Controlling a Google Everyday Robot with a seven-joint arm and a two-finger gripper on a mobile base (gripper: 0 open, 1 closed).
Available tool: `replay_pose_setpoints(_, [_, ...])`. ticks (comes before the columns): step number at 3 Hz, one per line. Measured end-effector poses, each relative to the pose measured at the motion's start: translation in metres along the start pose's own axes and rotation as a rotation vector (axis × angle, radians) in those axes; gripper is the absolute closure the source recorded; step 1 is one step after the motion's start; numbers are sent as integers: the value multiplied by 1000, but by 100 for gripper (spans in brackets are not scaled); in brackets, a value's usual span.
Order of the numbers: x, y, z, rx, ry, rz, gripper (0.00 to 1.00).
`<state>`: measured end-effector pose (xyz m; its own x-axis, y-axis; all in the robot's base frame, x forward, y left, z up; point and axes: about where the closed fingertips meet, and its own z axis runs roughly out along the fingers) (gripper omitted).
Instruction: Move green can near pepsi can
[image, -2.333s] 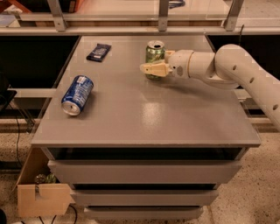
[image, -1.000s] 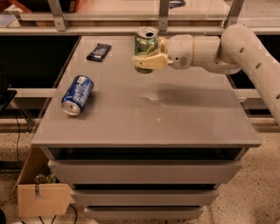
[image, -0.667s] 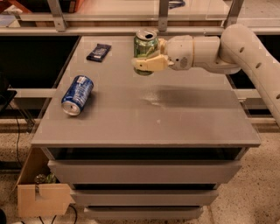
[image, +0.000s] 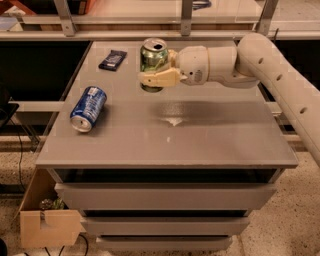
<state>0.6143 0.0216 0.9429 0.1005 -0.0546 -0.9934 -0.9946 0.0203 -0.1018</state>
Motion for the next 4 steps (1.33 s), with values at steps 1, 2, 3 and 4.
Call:
replay_pose_setpoints(1, [-7, 28, 27, -84, -31, 3, 100])
replay_pose_setpoints(2, [-10, 59, 55, -180, -18, 10, 100])
replay_pose_setpoints(3, [-6, 85, 70, -243, 26, 16, 100])
replay_pose_setpoints(4, [1, 106, 78, -268, 35, 28, 100])
